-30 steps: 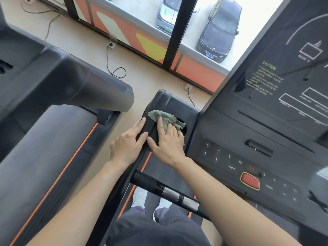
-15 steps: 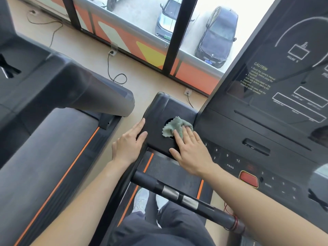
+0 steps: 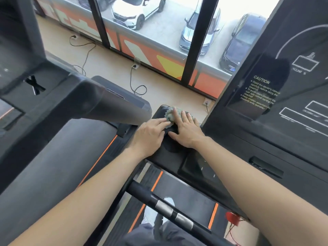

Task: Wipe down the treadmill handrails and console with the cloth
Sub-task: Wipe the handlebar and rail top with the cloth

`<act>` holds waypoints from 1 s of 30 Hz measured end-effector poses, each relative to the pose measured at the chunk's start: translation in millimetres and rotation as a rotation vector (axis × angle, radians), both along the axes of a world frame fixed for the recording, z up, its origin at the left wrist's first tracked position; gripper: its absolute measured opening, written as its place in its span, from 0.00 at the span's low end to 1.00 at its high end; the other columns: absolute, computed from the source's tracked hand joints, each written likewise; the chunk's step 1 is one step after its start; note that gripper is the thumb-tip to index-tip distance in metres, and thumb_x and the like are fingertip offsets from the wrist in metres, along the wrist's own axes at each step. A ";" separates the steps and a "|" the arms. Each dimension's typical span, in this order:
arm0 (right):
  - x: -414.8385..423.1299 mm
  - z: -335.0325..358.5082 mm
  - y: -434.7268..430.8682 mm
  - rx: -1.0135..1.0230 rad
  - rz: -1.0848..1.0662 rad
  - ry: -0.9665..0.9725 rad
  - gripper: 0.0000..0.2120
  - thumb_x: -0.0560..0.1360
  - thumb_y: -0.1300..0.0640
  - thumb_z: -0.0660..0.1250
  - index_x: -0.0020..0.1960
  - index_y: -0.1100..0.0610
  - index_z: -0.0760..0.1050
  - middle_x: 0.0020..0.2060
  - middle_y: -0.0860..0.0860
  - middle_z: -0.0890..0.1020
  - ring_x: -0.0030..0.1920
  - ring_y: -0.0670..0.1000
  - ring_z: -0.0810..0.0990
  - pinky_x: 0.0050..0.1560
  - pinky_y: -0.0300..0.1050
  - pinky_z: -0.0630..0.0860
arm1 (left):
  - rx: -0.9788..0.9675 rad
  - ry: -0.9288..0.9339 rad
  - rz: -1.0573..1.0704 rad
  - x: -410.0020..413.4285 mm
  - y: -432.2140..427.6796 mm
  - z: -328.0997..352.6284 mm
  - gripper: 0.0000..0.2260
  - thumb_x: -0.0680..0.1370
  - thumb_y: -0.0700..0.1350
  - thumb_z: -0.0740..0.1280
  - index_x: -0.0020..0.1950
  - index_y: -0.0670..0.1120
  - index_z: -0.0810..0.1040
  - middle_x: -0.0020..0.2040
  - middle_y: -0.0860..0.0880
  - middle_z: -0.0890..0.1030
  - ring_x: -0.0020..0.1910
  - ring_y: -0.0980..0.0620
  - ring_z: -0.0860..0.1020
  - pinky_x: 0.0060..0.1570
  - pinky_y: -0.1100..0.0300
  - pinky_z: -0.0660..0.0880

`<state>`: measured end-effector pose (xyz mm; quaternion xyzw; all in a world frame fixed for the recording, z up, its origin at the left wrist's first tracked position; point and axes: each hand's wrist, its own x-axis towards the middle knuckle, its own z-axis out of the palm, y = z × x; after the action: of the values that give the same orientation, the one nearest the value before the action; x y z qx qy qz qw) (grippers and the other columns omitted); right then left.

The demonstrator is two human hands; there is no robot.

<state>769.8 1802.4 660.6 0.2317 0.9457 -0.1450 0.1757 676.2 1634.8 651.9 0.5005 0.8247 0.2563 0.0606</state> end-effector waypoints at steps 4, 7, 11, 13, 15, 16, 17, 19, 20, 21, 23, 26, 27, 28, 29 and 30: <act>15.6 5.3 7.2 0.068 0.075 0.057 0.43 0.80 0.42 0.62 0.81 0.59 0.41 0.81 0.61 0.49 0.81 0.59 0.49 0.80 0.55 0.49 | -0.157 0.118 -0.151 -3.7 25.8 -8.0 0.22 0.80 0.43 0.65 0.75 0.44 0.73 0.74 0.46 0.74 0.73 0.46 0.73 0.69 0.48 0.72; 27.0 0.5 4.2 0.183 0.162 0.203 0.35 0.79 0.44 0.64 0.78 0.58 0.55 0.76 0.57 0.65 0.75 0.59 0.63 0.76 0.54 0.59 | -0.149 0.224 -0.092 -4.7 21.8 -10.8 0.18 0.81 0.46 0.60 0.67 0.43 0.80 0.68 0.46 0.80 0.67 0.45 0.78 0.62 0.48 0.77; 13.3 -8.7 9.5 0.080 0.172 0.288 0.26 0.83 0.42 0.54 0.76 0.54 0.63 0.75 0.52 0.68 0.75 0.57 0.64 0.75 0.56 0.59 | -0.078 0.294 0.040 0.9 -8.2 -11.8 0.14 0.80 0.45 0.62 0.59 0.44 0.84 0.62 0.47 0.83 0.61 0.46 0.81 0.60 0.50 0.77; -0.2 -10.6 10.9 0.035 0.241 0.381 0.18 0.84 0.47 0.53 0.68 0.53 0.71 0.69 0.51 0.74 0.72 0.56 0.69 0.72 0.53 0.63 | -0.081 0.268 0.139 7.3 -23.3 -12.5 0.12 0.81 0.45 0.63 0.57 0.45 0.85 0.58 0.47 0.85 0.55 0.45 0.83 0.54 0.50 0.79; -12.4 -11.7 8.8 0.015 0.306 0.480 0.10 0.83 0.54 0.58 0.59 0.53 0.76 0.60 0.51 0.80 0.65 0.56 0.75 0.66 0.49 0.66 | -0.117 0.220 0.241 13.2 -36.6 -12.6 0.12 0.81 0.47 0.62 0.54 0.45 0.84 0.50 0.46 0.85 0.47 0.43 0.83 0.47 0.48 0.79; -17.0 -11.6 5.7 0.010 0.326 0.510 0.09 0.81 0.56 0.61 0.58 0.53 0.78 0.58 0.50 0.81 0.63 0.55 0.77 0.64 0.48 0.66 | -0.132 0.194 0.283 15.5 -43.8 -12.5 0.13 0.81 0.48 0.61 0.53 0.45 0.84 0.47 0.46 0.84 0.44 0.42 0.82 0.45 0.47 0.78; -20.8 -11.7 2.4 0.004 0.347 0.527 0.10 0.80 0.59 0.63 0.58 0.53 0.79 0.57 0.50 0.81 0.62 0.55 0.78 0.64 0.48 0.67 | -0.138 0.164 0.319 17.5 -51.5 -12.1 0.14 0.81 0.49 0.60 0.51 0.45 0.83 0.45 0.46 0.84 0.43 0.42 0.81 0.44 0.47 0.77; -24.4 -12.0 -4.8 -0.021 0.397 0.539 0.12 0.77 0.62 0.65 0.58 0.53 0.80 0.56 0.49 0.82 0.62 0.55 0.78 0.64 0.49 0.70 | -0.118 0.094 0.367 24.5 -69.1 -10.5 0.15 0.80 0.51 0.60 0.50 0.45 0.83 0.44 0.47 0.83 0.42 0.43 0.80 0.44 0.47 0.76; -23.8 -10.5 -9.3 -0.038 0.425 0.544 0.11 0.77 0.62 0.65 0.57 0.54 0.81 0.54 0.49 0.82 0.61 0.55 0.77 0.63 0.49 0.70 | -0.098 0.065 0.385 30.3 -78.0 -9.3 0.15 0.80 0.52 0.60 0.49 0.45 0.83 0.43 0.48 0.82 0.42 0.43 0.80 0.44 0.48 0.76; -23.1 -8.9 -14.2 -0.057 0.455 0.547 0.11 0.77 0.62 0.65 0.56 0.54 0.81 0.54 0.50 0.82 0.61 0.55 0.77 0.62 0.50 0.71 | -0.076 0.043 0.406 36.6 -86.5 -7.6 0.15 0.79 0.52 0.61 0.48 0.45 0.83 0.43 0.48 0.82 0.42 0.44 0.80 0.44 0.49 0.76; -19.8 -5.5 -24.6 -0.111 0.507 0.536 0.10 0.78 0.61 0.65 0.56 0.55 0.82 0.55 0.52 0.83 0.62 0.56 0.76 0.61 0.54 0.73 | -0.042 -0.002 0.461 48.8 -102.8 -4.9 0.12 0.79 0.52 0.65 0.45 0.46 0.83 0.41 0.49 0.81 0.41 0.45 0.80 0.43 0.51 0.76; -13.8 -3.2 -43.6 -0.179 0.542 0.522 0.12 0.78 0.61 0.67 0.60 0.55 0.83 0.61 0.50 0.83 0.64 0.57 0.75 0.66 0.48 0.71 | -0.010 -0.071 0.602 65.1 -126.3 -4.6 0.09 0.77 0.49 0.71 0.40 0.46 0.81 0.38 0.51 0.79 0.40 0.46 0.78 0.40 0.56 0.71; -12.1 -3.1 -50.5 -0.196 0.528 0.499 0.13 0.78 0.61 0.66 0.61 0.54 0.82 0.62 0.48 0.82 0.63 0.57 0.75 0.65 0.48 0.72 | 0.002 -0.089 0.644 69.8 -133.8 -4.6 0.09 0.77 0.48 0.72 0.40 0.46 0.80 0.38 0.51 0.79 0.40 0.47 0.78 0.39 0.56 0.69; -10.4 -2.7 -57.7 -0.209 0.517 0.475 0.14 0.78 0.61 0.66 0.62 0.53 0.82 0.63 0.46 0.81 0.61 0.56 0.74 0.63 0.51 0.74 | 0.013 -0.103 0.668 74.1 -141.5 -4.8 0.08 0.78 0.48 0.73 0.41 0.47 0.80 0.38 0.51 0.80 0.41 0.47 0.78 0.40 0.55 0.69; -8.7 -3.6 -65.3 -0.220 0.516 0.443 0.15 0.78 0.61 0.66 0.63 0.52 0.81 0.64 0.45 0.80 0.60 0.55 0.73 0.61 0.53 0.75 | 0.021 -0.110 0.675 78.4 -150.0 -5.1 0.07 0.78 0.48 0.72 0.43 0.47 0.81 0.39 0.52 0.81 0.42 0.47 0.78 0.42 0.54 0.71; -6.6 -3.1 -74.5 -0.222 0.530 0.405 0.17 0.78 0.60 0.66 0.65 0.50 0.80 0.65 0.44 0.79 0.61 0.54 0.71 0.60 0.54 0.75 | 0.023 -0.108 0.675 83.1 -159.9 -6.4 0.05 0.78 0.49 0.72 0.45 0.48 0.81 0.39 0.52 0.81 0.42 0.47 0.78 0.43 0.52 0.73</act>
<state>763.3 1728.0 657.4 -0.0757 0.9671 -0.2395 0.0403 759.4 1474.9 645.5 0.1857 0.9365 0.2974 0.0105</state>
